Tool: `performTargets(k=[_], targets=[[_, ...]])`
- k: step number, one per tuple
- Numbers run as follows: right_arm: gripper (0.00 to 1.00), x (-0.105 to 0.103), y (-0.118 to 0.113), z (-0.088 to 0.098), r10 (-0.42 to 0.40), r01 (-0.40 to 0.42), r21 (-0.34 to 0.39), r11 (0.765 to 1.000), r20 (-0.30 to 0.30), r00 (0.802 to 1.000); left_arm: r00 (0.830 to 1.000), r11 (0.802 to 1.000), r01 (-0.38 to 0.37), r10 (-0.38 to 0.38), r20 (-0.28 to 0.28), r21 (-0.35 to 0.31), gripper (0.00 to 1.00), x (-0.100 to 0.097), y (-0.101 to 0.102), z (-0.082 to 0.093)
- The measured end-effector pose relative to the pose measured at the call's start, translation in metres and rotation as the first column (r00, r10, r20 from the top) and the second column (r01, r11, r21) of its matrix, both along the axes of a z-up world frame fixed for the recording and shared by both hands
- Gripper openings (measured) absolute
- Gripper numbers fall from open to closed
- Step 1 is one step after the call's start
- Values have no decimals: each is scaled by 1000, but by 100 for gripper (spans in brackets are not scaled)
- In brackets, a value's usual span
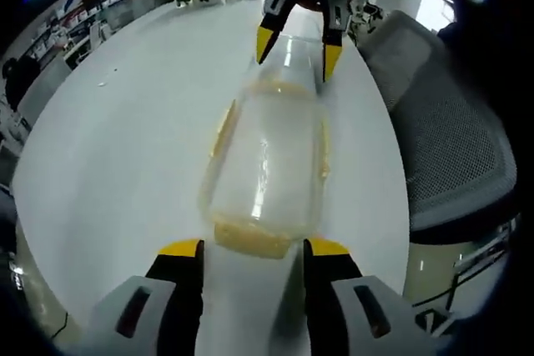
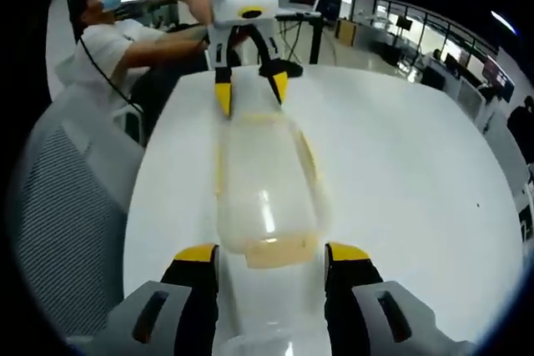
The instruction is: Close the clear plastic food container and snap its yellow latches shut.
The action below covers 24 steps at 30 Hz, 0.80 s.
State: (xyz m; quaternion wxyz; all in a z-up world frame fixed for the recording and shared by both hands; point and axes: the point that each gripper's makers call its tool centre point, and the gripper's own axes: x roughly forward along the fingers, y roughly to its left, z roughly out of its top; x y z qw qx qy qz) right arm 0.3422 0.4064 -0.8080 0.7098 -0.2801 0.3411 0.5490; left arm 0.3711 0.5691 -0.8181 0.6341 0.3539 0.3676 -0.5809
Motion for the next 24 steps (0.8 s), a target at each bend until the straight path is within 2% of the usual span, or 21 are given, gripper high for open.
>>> performTargets(k=[6,12,13,17,24], targets=[[50,5,0,-7,25,-24,-41,999,12,1000,999,999,35,-35,-6,30,46,-1,-1,-6],[46,6,0,-14,51,-51,-70,996,-1,999,998,997,66,-64,-28,50,43,-1,0,-10],[46,6,-1,-14,55,-54,-74,996,0,999,996,991,93,-92,-20,93,42,0,4,-12],[45,6,-2,-17,73,-73,-89,993,3,997,994,991,108,-105,-36,79,42,-1,0,-13],[44,2,1,-24,106,-105,-127,986,-2,994,993,988,119,-117,-33,95,43,-2,0,-17]])
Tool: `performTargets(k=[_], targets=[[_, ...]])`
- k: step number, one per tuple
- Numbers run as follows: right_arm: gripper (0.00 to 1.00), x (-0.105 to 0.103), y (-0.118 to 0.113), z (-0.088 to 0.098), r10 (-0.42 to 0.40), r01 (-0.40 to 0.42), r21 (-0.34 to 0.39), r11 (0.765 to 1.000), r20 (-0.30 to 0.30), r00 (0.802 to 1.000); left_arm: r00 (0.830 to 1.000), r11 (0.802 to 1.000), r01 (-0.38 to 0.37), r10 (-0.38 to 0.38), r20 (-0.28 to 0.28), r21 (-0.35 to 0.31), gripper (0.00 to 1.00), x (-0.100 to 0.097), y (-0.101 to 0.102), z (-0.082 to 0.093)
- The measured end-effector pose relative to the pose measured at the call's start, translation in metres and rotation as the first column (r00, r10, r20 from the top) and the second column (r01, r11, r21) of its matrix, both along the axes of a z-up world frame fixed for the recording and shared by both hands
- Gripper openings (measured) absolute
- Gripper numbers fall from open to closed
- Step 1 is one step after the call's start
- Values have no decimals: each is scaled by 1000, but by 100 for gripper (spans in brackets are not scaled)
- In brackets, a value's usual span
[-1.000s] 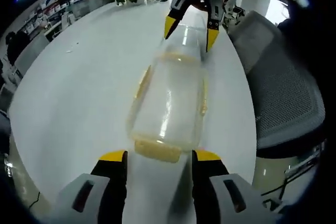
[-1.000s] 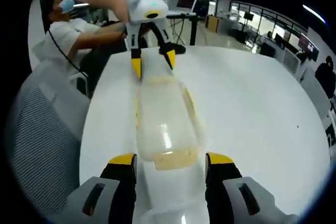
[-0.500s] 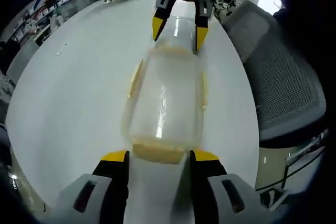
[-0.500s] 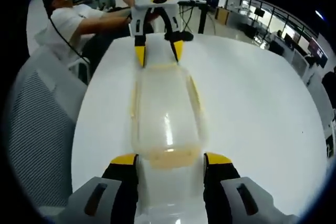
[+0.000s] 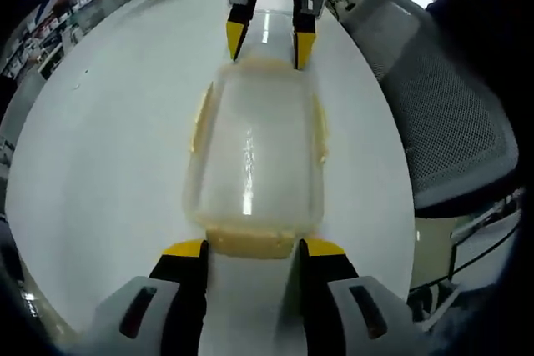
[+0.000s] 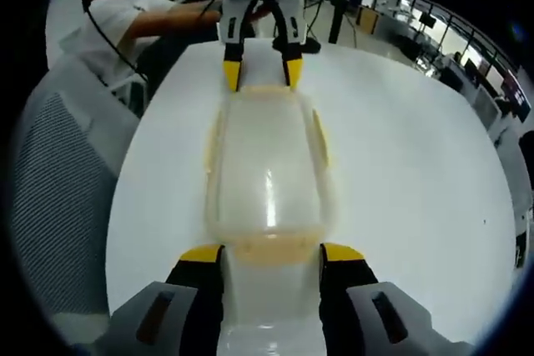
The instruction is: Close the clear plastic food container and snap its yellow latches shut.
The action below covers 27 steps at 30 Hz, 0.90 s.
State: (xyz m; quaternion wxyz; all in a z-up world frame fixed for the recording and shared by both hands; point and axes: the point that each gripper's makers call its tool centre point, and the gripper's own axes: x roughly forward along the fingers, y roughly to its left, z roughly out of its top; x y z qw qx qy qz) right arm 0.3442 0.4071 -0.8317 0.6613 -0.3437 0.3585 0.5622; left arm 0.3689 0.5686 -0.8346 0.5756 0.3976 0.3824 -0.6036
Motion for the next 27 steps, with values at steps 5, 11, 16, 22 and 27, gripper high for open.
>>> performTargets(k=[5,11,16,22,27], targets=[[41,0,1,-4,0,0,-33,999,2,1000,1000,1000,4,-4,16,3,41,2,-1,-1],[40,0,1,-5,-17,16,-48,999,-21,1000,1000,1000,19,-19,16,-4,40,0,-2,-1],[39,0,1,-6,-22,20,-63,998,-36,999,999,999,42,-41,14,-4,40,0,-4,-2],[39,-1,1,-7,-35,30,-101,994,-48,998,993,993,112,-113,20,26,40,-2,-7,-2],[40,-1,2,-8,-32,24,-127,992,-59,998,994,994,111,-111,14,4,40,-2,-6,-2]])
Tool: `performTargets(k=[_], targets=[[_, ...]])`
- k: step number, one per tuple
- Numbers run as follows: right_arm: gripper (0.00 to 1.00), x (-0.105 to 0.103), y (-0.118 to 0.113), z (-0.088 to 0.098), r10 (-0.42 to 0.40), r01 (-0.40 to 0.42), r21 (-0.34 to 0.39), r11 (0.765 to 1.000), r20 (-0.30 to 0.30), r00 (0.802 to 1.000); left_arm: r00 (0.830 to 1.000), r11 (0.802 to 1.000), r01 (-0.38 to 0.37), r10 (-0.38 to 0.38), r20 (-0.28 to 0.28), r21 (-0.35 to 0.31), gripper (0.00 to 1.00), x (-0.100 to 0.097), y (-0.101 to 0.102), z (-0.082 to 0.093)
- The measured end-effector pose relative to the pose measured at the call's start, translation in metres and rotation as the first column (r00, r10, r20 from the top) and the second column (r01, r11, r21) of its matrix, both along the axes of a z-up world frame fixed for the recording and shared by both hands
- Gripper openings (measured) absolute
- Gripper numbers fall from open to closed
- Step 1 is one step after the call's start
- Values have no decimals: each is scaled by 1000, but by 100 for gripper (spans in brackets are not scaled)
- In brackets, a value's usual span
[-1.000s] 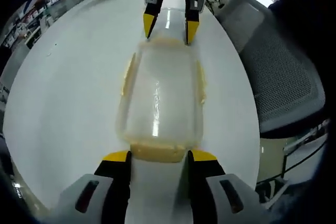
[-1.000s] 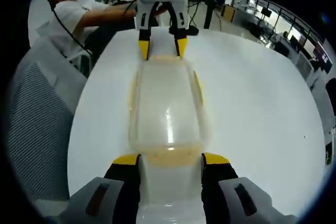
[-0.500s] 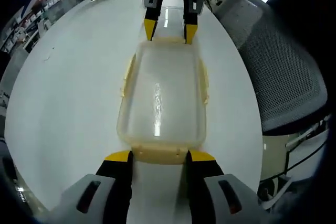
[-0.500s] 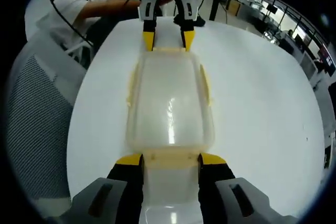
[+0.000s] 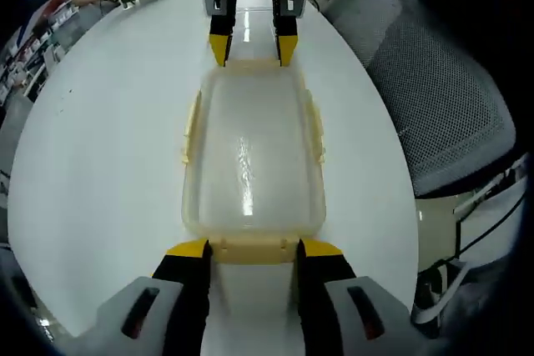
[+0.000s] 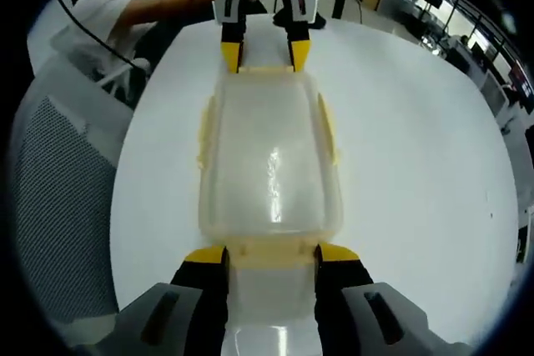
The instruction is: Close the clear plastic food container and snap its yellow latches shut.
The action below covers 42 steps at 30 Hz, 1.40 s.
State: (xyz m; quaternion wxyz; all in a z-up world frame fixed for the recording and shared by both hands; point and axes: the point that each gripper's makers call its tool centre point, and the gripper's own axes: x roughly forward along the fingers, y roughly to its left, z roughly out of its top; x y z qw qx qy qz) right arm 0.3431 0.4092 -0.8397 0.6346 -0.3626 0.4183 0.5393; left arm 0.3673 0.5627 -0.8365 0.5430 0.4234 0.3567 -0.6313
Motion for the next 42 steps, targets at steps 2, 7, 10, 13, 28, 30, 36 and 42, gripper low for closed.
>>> performTargets(k=[2,7,10,13,28,30,36,42], targets=[[40,-1,1,0,0,0,-18,1000,-2,1000,1000,1000,1,-1,0,-2,40,0,0,0],[40,-1,-1,0,12,-12,-25,1000,-3,1000,1000,1000,1,-1,2,29,39,1,-1,0],[40,-1,-2,0,8,-8,-24,1000,-3,1000,1000,1000,4,-4,7,28,39,0,0,0],[39,-1,-2,0,1,-1,-13,1000,-6,1000,1000,1000,3,-3,5,18,39,0,0,0],[39,-6,0,14,-8,8,10,1000,11,1000,999,1000,-2,2,51,-1,39,-1,2,10],[39,-5,-1,20,-16,15,20,1000,25,1000,999,1000,-12,13,41,-22,39,-3,2,16],[39,-15,1,28,-20,20,11,1000,24,1000,999,999,5,-3,42,-43,39,-11,2,21],[39,-23,0,39,-13,13,7,1000,39,999,999,997,5,-3,36,-73,38,-19,3,30]])
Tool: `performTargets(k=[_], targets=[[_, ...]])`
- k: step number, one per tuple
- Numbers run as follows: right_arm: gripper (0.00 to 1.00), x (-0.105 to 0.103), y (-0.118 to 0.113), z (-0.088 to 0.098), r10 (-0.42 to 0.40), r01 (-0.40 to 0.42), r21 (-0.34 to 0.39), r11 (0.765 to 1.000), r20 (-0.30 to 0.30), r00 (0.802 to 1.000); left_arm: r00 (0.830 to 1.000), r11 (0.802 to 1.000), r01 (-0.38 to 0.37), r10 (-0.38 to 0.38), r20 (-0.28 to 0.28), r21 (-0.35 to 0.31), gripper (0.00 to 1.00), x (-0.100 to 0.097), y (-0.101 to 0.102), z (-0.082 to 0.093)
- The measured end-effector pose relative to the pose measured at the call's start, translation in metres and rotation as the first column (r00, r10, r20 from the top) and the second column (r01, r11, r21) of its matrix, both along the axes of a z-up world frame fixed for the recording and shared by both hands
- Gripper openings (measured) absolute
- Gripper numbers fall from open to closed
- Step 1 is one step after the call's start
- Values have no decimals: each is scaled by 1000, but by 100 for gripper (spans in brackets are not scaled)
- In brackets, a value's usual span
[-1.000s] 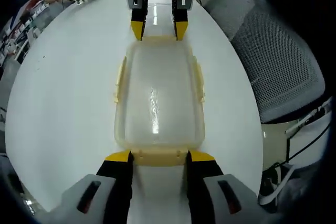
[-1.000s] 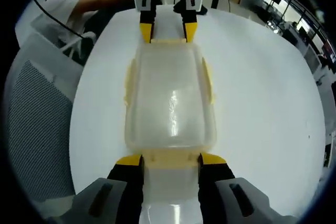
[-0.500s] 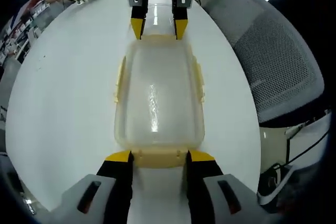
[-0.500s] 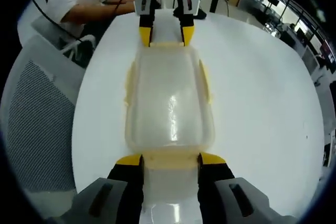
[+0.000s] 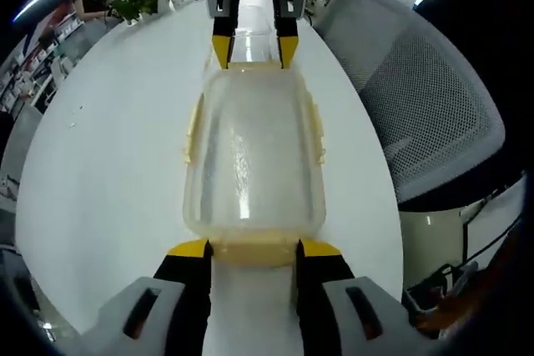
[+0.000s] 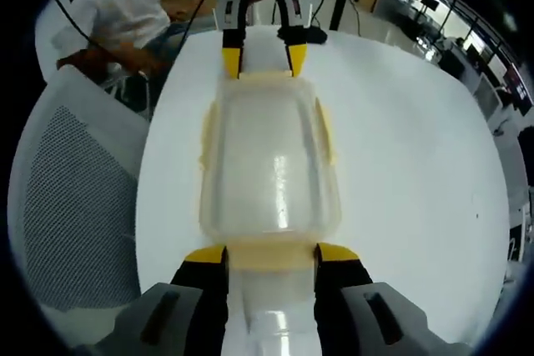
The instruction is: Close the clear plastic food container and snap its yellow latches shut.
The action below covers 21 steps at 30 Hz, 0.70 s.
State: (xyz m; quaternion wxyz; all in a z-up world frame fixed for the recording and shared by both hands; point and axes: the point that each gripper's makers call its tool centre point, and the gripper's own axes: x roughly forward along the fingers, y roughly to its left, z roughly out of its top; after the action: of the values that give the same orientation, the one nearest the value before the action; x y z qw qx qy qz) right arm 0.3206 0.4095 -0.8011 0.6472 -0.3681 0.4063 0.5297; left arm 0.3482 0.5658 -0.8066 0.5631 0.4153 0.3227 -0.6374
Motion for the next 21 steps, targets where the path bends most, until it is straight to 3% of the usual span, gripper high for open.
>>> performTargets(k=[8,21], targets=[[39,9,0,16,19,-20,11,1000,41,999,1000,1000,-14,14,15,-23,39,6,-2,15],[39,30,-1,38,66,-66,-2,998,59,996,998,998,-53,54,25,-40,38,20,-2,31]])
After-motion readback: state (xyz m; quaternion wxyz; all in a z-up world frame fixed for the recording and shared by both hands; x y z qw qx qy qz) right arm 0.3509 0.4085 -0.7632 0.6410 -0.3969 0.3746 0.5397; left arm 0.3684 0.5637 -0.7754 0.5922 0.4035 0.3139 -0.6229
